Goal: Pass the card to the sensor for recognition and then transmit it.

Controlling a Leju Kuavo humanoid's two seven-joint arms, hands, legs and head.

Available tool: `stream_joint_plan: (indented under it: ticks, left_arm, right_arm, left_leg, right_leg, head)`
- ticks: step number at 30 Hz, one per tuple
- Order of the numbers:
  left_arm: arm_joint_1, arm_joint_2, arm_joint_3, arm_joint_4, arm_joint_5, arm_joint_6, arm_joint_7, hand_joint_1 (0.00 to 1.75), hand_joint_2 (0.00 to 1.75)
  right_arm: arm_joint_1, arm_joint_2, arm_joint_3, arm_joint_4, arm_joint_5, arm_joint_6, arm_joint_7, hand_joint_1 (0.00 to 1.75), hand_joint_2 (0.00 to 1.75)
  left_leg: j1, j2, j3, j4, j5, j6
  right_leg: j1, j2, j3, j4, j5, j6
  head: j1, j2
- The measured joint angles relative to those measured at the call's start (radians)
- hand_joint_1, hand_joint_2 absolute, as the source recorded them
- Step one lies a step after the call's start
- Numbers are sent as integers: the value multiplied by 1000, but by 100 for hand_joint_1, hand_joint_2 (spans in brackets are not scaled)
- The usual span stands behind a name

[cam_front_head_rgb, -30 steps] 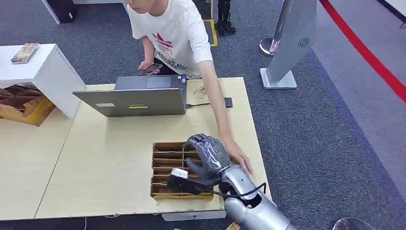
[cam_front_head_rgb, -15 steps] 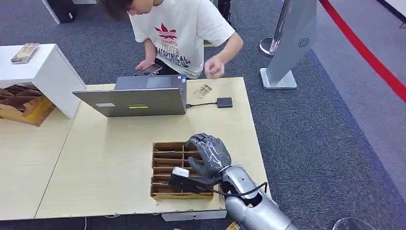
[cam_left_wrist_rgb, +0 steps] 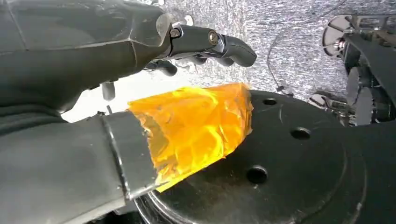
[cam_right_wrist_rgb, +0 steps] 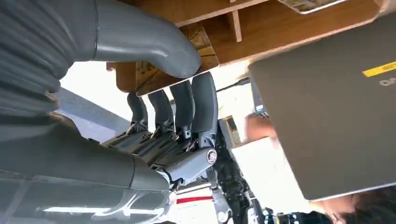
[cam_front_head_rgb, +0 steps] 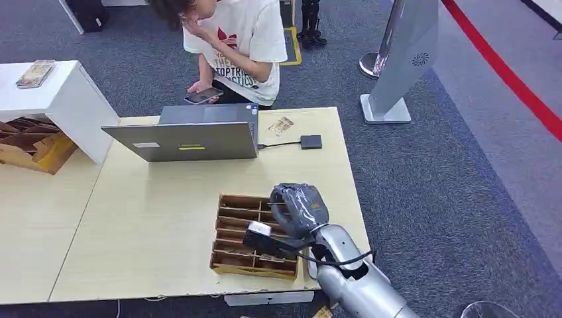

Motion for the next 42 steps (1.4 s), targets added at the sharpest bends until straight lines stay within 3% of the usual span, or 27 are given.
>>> stream_joint_plan:
  ticks: [42]
  left_arm:
    - [-4, 8, 0, 0, 0, 3, 16, 0, 0]
  right_arm:
    - [-8, 0, -13, 34, 7, -3, -7, 134, 175]
  left_leg:
    - [0, 0, 5, 0, 0, 0]
  right_leg:
    - [0, 0, 5, 0, 0, 0]
  head:
    - [0, 0]
